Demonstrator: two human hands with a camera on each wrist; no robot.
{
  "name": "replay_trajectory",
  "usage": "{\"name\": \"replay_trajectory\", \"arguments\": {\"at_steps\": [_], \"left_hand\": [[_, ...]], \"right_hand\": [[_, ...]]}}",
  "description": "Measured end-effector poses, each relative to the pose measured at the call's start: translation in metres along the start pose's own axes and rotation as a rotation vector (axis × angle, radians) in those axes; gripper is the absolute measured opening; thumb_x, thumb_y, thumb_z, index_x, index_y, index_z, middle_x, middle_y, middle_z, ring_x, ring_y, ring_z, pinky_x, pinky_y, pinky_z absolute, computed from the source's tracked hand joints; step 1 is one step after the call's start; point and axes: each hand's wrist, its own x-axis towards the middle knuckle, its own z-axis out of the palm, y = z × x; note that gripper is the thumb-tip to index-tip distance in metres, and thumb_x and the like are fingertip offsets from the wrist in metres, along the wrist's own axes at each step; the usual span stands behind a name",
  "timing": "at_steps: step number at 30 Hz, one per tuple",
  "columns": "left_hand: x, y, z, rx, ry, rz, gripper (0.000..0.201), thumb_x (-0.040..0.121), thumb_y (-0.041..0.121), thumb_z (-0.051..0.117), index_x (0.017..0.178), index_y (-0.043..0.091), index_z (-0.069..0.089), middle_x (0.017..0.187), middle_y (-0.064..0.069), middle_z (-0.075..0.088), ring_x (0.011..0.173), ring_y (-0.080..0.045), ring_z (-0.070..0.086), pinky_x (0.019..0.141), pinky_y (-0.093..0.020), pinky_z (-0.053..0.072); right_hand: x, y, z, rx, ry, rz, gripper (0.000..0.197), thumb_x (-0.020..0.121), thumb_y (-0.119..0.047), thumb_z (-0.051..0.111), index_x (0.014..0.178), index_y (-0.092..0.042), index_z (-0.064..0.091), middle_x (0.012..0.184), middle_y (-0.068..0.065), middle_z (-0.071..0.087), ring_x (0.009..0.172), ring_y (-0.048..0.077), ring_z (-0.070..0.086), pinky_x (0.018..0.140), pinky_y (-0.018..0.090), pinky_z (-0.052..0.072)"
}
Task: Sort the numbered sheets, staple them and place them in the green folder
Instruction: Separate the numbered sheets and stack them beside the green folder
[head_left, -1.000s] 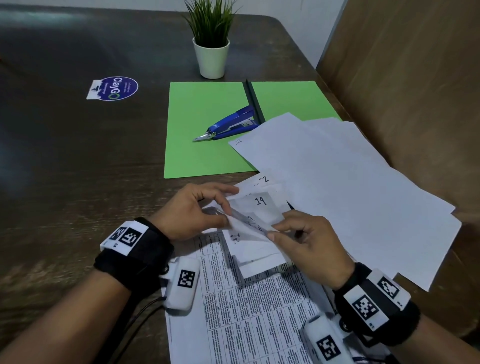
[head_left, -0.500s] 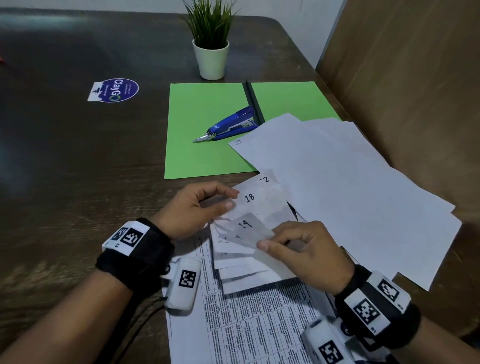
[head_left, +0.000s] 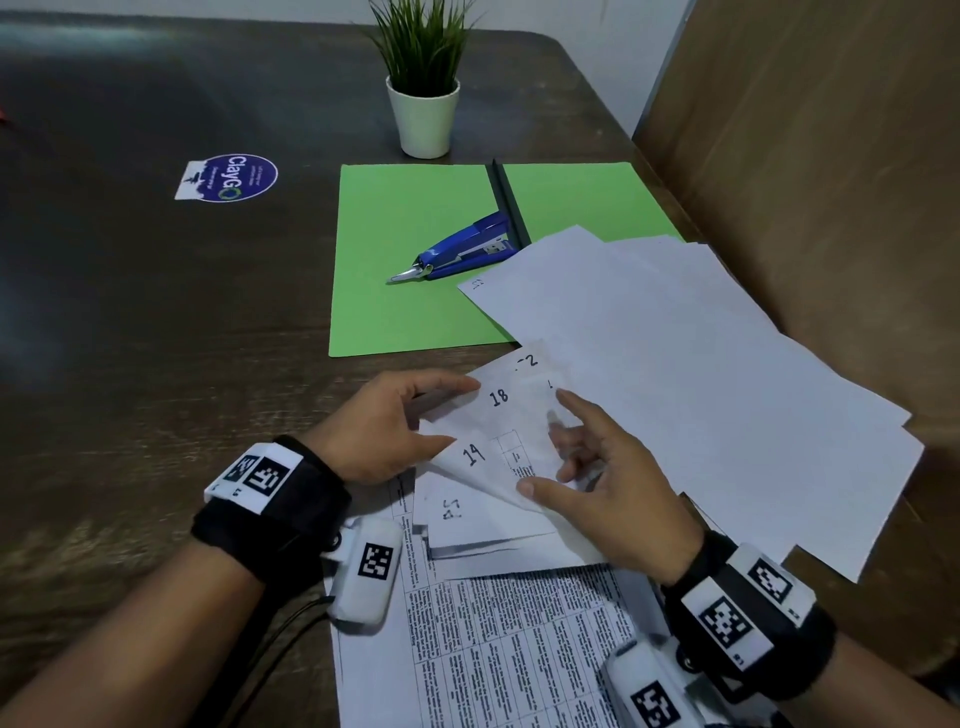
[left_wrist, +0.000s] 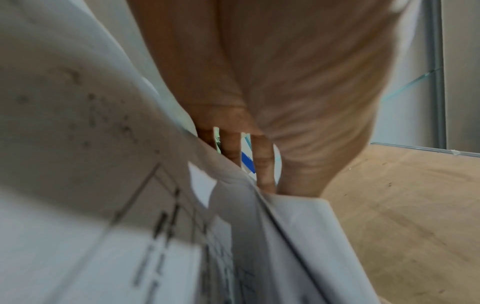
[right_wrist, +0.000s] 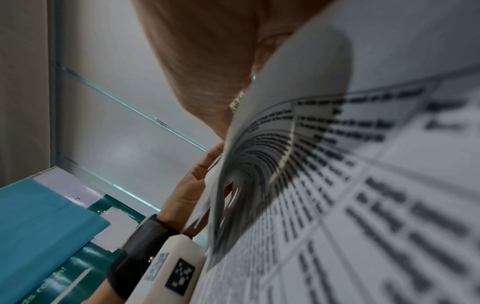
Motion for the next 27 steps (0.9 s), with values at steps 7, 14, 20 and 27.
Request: {"name": "replay_trajectory", "arguments": {"at_steps": [7,14,20,27], "left_hand": [[0.003,-0.008,-0.004,0.108,0.048,0.112,0.037,0.084,-0.007,0.072,0.094,0.028,0.08,0.122,0.015,0.07,0.118,0.0,0.062,0.1,-0.031,0.053],[0.002,-0.01,-0.006,0.083,-0.04,0.078,0.029,0.082,-0.013,0.07,0.083,0.012,0.083,0.129,0.015,0.066,0.126,0.0,0.056,0.079,-0.012,0.05],[0.001,-0.009,-0.006,0.051,-0.042,0.08,0.031,0.081,-0.016,0.068,0.083,0.012,0.083,0.13,0.014,0.066,0.115,0.006,0.06,0.067,-0.014,0.051],[0.0,-0.007,-0.006,0.034,-0.055,0.077,0.032,0.081,-0.016,0.069,0.083,0.012,0.083,0.131,0.015,0.066,0.122,-0.004,0.061,0.072,-0.022,0.056]], "right_hand": [[-0.002,0.001,0.001,-0.036,-0.006,-0.232,0.008,0.08,-0.034,0.074,0.088,-0.034,0.077,0.083,-0.014,0.07,0.078,0.012,0.062,0.069,0.031,0.05],[-0.001,-0.007,-0.004,0.084,0.192,-0.123,0.017,0.088,-0.034,0.073,0.104,-0.03,0.073,0.103,-0.01,0.066,0.096,0.006,0.063,0.075,0.022,0.052],[0.002,-0.002,-0.001,0.043,0.208,-0.089,0.012,0.079,-0.01,0.081,0.081,-0.021,0.077,0.077,-0.01,0.07,0.072,0.007,0.063,0.067,0.022,0.047],[0.0,-0.004,-0.001,-0.001,0.205,-0.135,0.019,0.083,-0.013,0.078,0.068,-0.023,0.073,0.068,-0.015,0.068,0.064,0.006,0.061,0.062,0.021,0.047]]}}
